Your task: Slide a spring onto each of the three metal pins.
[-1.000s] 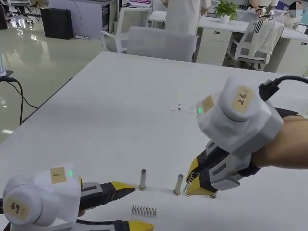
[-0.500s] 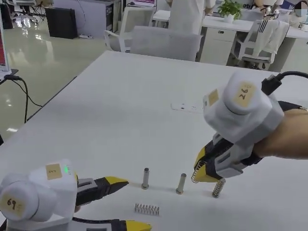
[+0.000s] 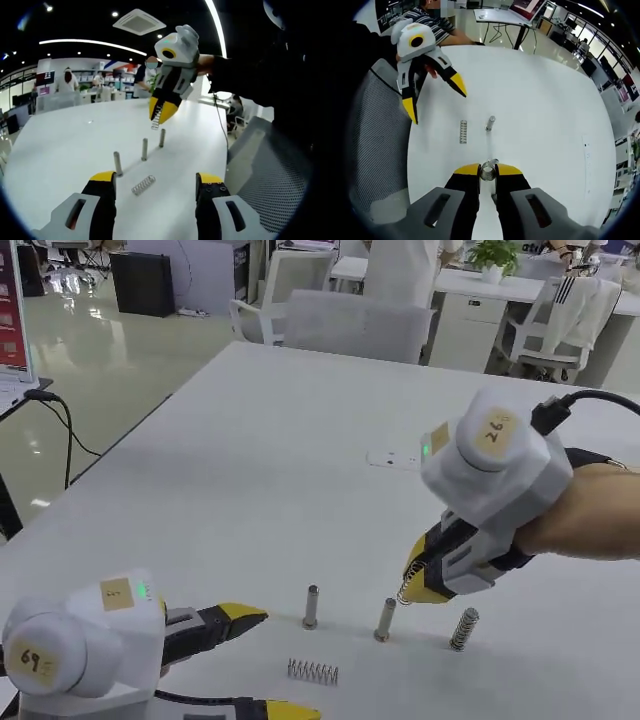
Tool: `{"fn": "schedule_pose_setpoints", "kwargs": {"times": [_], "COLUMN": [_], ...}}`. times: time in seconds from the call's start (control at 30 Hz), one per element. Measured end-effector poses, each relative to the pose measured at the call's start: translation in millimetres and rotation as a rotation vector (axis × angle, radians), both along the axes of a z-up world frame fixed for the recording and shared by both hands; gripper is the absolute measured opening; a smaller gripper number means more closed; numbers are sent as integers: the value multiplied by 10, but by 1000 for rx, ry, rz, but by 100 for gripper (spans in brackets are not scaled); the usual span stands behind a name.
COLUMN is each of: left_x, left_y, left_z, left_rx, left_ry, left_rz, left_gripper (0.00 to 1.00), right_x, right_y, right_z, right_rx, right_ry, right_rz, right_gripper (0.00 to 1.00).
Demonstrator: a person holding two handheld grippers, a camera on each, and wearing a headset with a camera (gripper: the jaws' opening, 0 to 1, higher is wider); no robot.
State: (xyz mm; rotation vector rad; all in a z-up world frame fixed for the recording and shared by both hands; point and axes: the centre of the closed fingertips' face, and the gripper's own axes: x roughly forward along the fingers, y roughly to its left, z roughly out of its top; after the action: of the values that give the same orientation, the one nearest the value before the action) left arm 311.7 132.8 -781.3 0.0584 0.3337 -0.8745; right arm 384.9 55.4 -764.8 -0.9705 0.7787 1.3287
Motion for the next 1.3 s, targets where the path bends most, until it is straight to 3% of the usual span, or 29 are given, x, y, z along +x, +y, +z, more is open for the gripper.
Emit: {"fn": "schedule_pose_setpoints", "kwargs": {"times": [0.43, 1.3], "left_x": [5, 16], "left_y": [15, 65], "left_z": [14, -19], "left_rx": [-10, -6], "left_ry": [-4, 4], "left_rz": [13, 23], "left_gripper": [61, 59], "right_x": [121, 164], "right_y": [49, 75], "right_z": [-156, -307], "right_rx": [-20, -39], "right_ry": [-2, 35], "right_rz": [8, 3], "right_gripper": [8, 8]}}
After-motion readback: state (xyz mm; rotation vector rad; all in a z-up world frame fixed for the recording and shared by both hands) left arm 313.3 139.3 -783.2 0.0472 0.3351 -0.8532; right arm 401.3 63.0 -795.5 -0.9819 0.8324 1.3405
